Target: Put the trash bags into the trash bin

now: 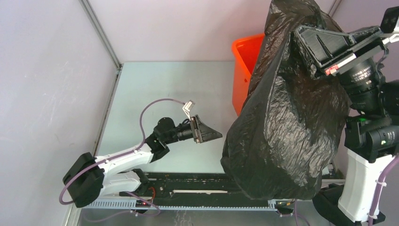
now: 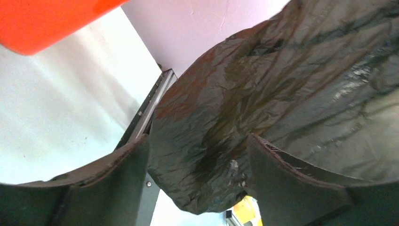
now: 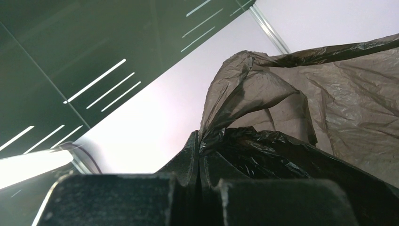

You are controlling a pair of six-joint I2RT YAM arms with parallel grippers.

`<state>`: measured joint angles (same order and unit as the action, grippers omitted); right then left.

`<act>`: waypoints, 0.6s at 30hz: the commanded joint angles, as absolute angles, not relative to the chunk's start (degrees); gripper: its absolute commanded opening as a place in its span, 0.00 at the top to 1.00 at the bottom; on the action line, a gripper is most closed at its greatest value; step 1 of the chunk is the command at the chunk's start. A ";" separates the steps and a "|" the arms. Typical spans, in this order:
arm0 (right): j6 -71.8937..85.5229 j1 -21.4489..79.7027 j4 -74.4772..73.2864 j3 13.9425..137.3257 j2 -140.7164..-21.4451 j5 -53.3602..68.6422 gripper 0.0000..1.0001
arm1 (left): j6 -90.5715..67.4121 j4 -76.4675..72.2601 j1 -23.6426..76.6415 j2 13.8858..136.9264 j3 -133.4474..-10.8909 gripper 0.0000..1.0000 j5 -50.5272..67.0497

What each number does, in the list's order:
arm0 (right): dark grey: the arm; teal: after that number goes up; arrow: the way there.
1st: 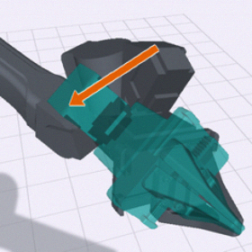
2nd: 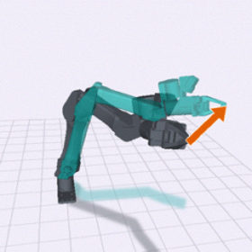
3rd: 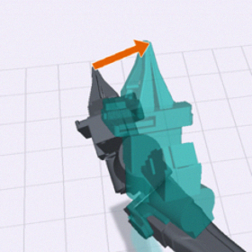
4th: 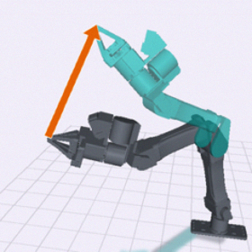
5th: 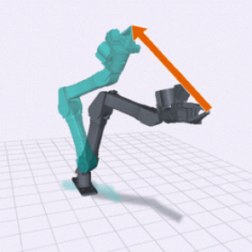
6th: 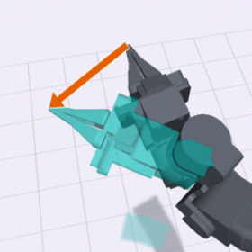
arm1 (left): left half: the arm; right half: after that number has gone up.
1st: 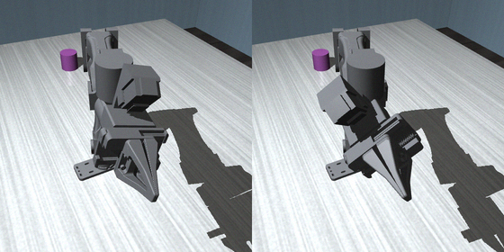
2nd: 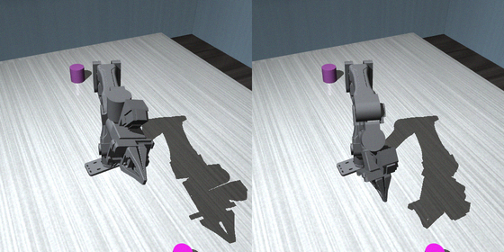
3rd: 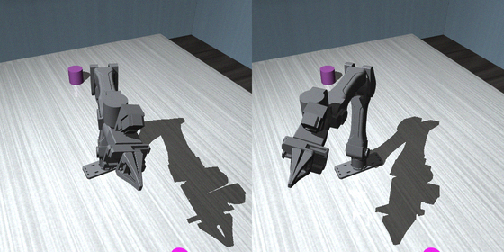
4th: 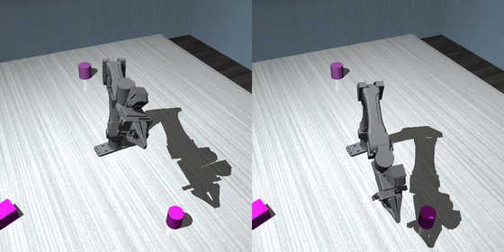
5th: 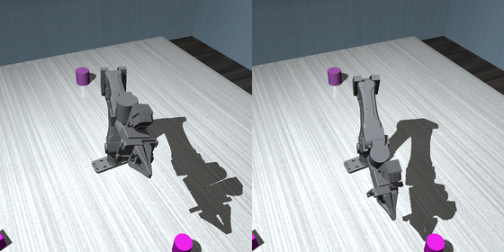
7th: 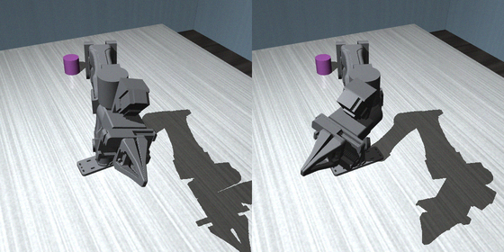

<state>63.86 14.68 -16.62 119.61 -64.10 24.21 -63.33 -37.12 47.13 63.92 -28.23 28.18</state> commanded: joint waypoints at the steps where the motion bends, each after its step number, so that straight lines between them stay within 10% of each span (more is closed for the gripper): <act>1: 63.06 14.54 -11.73 118.55 -67.80 23.03 1.00 | -63.36 -42.25 46.45 59.92 -30.04 0.15 25.57; 6: 63.10 16.21 -6.07 116.35 -72.40 21.63 1.00 | -55.69 -17.98 43.12 47.15 -31.58 0.01 16.24; 18: 64.46 17.83 -0.53 123.27 -83.21 20.43 1.00 | -40.28 5.57 53.99 42.83 -44.65 0.08 5.94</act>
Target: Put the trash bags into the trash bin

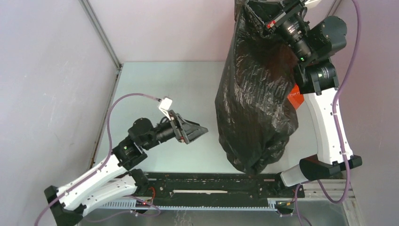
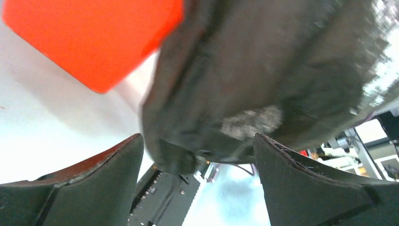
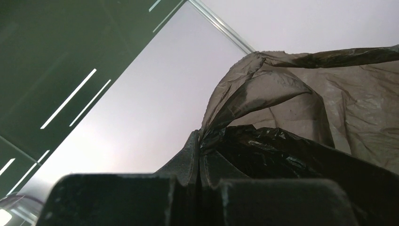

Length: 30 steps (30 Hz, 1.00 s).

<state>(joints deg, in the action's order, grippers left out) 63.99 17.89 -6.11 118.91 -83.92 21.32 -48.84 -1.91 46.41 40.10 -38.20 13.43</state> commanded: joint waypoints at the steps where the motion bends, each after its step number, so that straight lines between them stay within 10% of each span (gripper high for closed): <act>1: 64.49 17.58 -0.53 123.26 -83.23 20.07 1.00 | -39.14 3.40 56.31 43.22 -44.59 0.05 4.65; 9: 68.48 13.00 -0.53 124.69 -84.18 20.25 1.00 | -25.01 -11.56 66.77 46.12 -41.50 0.00 0.25; 22: 72.39 11.48 1.79 123.69 -82.44 20.75 1.00 | -7.70 0.29 65.48 50.73 -48.83 0.00 -39.74; 30: 74.44 11.27 2.60 123.82 -81.61 19.45 1.00 | -2.81 -1.86 59.15 49.81 -48.97 0.00 -24.34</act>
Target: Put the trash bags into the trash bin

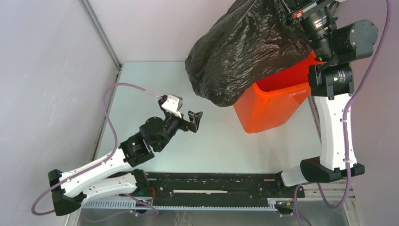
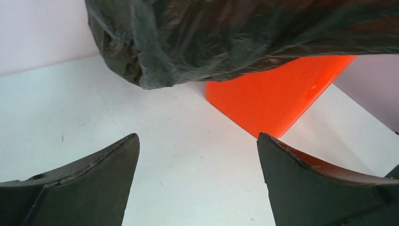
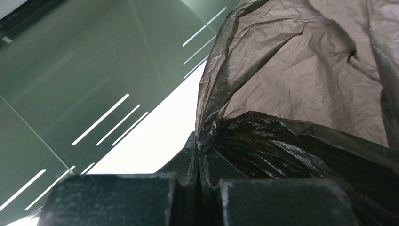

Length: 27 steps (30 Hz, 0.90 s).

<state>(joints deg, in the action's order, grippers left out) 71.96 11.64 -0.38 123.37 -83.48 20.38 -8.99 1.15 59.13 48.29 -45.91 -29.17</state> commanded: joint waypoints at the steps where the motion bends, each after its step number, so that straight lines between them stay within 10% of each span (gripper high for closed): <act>1: 75.19 11.33 3.12 123.90 -81.63 19.43 1.00 | -1.74 -2.67 59.07 51.53 -50.66 0.00 -24.39; 11: 79.02 11.68 1.48 125.30 -79.12 20.13 1.00 | 6.59 -0.53 53.20 72.32 -77.79 0.01 -26.75; 22: 69.14 11.78 -7.87 124.41 -68.88 17.65 1.00 | -2.90 -4.12 50.81 81.14 -103.35 0.93 -12.86; 27: 66.85 11.78 -8.72 122.95 -66.11 15.53 1.00 | -15.27 -1.27 51.06 95.14 -127.24 1.00 -1.91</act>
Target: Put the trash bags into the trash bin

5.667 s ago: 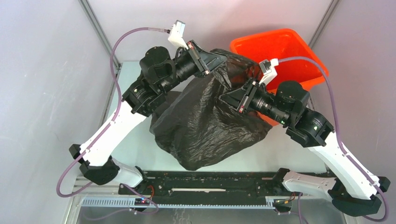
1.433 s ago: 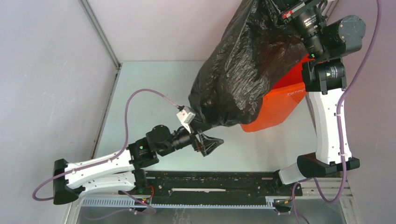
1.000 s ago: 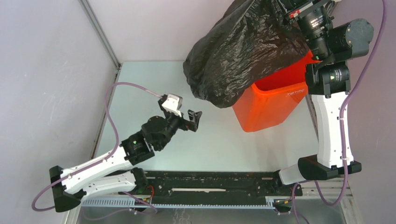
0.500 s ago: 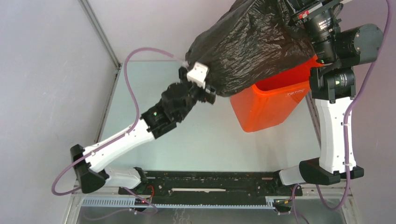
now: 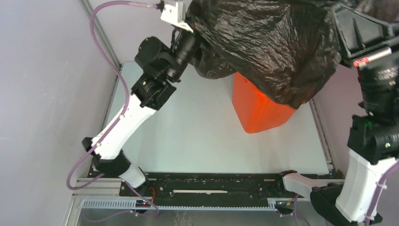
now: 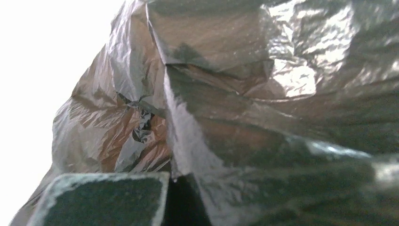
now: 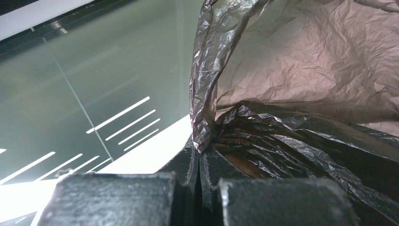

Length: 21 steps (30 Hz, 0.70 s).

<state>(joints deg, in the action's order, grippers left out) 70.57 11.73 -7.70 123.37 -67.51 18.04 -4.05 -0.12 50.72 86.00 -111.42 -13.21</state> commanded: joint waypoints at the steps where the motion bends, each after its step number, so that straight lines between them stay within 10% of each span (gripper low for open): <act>1: 66.74 11.78 -8.90 122.54 -65.37 15.03 1.00 | -17.44 -0.98 51.13 98.31 -131.99 1.00 -0.66; 21: 51.20 11.69 -13.57 124.97 -62.14 9.49 1.00 | -49.94 -14.71 51.73 115.82 -147.33 1.00 4.87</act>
<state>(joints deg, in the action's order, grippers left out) 57.67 11.70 -12.80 123.48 -62.33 12.69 -45.43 -12.56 51.70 117.34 -144.16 3.88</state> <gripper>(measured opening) 0.007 0.009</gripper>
